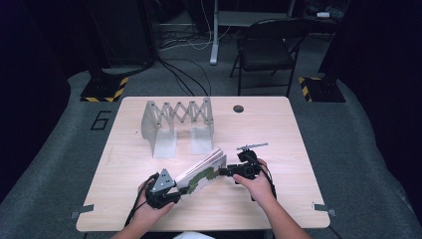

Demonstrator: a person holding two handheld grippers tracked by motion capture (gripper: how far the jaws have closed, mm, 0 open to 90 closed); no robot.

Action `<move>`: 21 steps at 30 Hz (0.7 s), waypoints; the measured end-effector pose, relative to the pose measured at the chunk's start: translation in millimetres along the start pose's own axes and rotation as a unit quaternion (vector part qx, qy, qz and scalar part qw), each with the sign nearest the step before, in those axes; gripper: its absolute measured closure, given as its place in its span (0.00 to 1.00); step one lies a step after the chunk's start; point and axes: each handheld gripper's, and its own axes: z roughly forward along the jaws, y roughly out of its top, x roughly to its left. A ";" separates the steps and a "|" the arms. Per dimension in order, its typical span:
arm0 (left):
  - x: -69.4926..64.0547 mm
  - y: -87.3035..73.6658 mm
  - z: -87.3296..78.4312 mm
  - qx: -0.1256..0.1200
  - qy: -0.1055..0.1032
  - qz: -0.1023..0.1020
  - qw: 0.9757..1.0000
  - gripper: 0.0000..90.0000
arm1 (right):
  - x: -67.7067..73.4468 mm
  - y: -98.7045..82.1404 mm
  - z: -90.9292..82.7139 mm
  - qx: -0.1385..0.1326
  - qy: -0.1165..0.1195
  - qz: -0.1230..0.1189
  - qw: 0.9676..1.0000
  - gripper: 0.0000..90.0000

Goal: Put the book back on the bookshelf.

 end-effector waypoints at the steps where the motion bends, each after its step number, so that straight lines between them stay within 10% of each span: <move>1: -0.8 0.4 1.2 -0.004 0.000 -0.003 1.000 0.71 | 0.4 -0.3 -0.5 0.002 0.000 0.004 1.000 0.54; 21: -0.1 5.0 12.2 -0.011 -0.004 -0.011 1.000 0.72 | -0.9 -7.0 -6.8 -0.004 -0.005 0.006 1.000 0.54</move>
